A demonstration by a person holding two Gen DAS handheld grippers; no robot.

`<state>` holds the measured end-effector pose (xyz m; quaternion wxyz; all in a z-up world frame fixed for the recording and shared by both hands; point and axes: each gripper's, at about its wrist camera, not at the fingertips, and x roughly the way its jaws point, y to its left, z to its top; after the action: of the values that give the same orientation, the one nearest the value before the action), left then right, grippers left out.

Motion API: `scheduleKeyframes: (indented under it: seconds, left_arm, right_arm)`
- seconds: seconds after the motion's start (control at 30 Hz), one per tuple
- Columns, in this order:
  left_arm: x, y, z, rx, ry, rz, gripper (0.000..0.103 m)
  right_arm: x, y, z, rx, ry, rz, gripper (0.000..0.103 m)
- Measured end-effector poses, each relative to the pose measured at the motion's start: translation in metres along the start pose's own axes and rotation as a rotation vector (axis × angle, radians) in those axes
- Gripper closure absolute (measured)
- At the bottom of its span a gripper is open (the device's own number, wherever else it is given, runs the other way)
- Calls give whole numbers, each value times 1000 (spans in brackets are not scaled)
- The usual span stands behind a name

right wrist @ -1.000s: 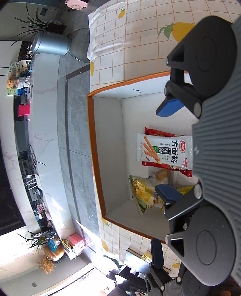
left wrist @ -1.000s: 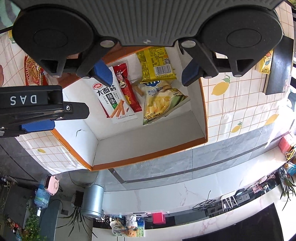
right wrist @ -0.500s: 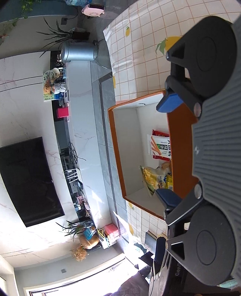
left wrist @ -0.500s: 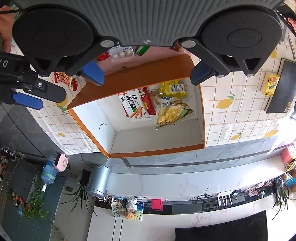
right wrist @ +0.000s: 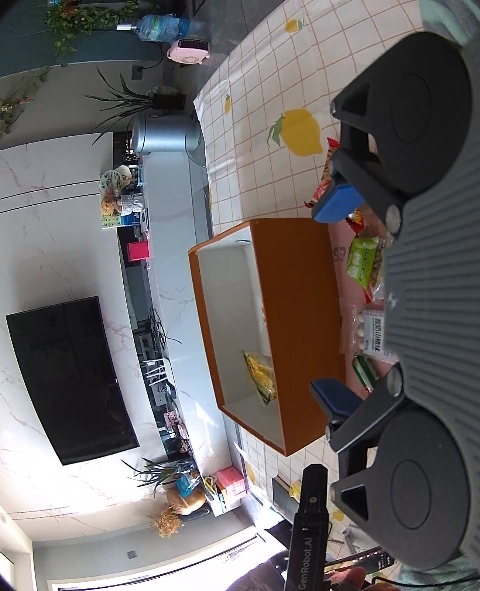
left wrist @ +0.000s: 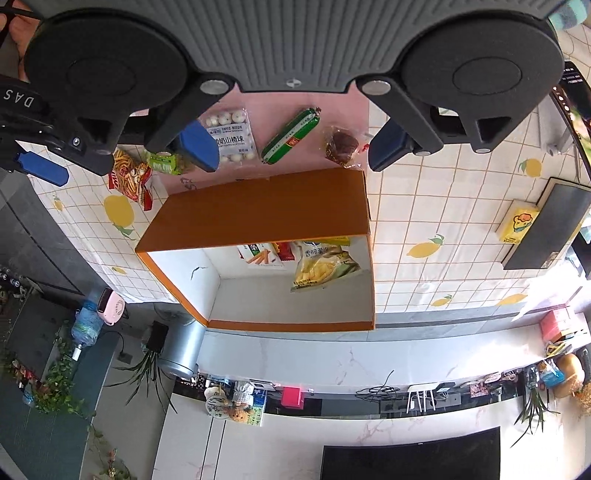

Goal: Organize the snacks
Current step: 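Raise both open tools out of the box, then lower the left tool toward the green sausage while the right tool approaches the red candy stick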

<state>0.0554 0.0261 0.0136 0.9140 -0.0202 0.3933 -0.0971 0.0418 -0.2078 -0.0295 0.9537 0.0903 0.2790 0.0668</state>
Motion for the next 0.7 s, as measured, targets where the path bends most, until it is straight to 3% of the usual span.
scheduleKeyframes:
  seconds: [0.03,0.1,0.3,0.37,0.53,0.6,0.7]
  left_arm:
    - [1,0,-5,4,-1,-7,4]
    - [5,-1,-12,15,-4,-15,23]
    - [26,-11,-31,100,27,-54,50]
    - [33,-16,-36,130,36,-65,55]
    - [57,-23,-43,217,50,-45,52]
    - [65,-24,-42,232,61,-35,34]
    - [76,-23,-43,277,72,-25,29]
  right_arm:
    - [-1,0,-5,-6,0,-3,14]
    - [1,-1,-14,-8,12,-6,14]
    - [21,1,-35,-29,83,-14,23]
    - [26,1,-39,-36,90,-22,26]
    - [45,1,-48,-46,144,-25,34]
    - [52,2,-51,-47,161,-29,34]
    - [63,3,-52,-50,180,-27,35]
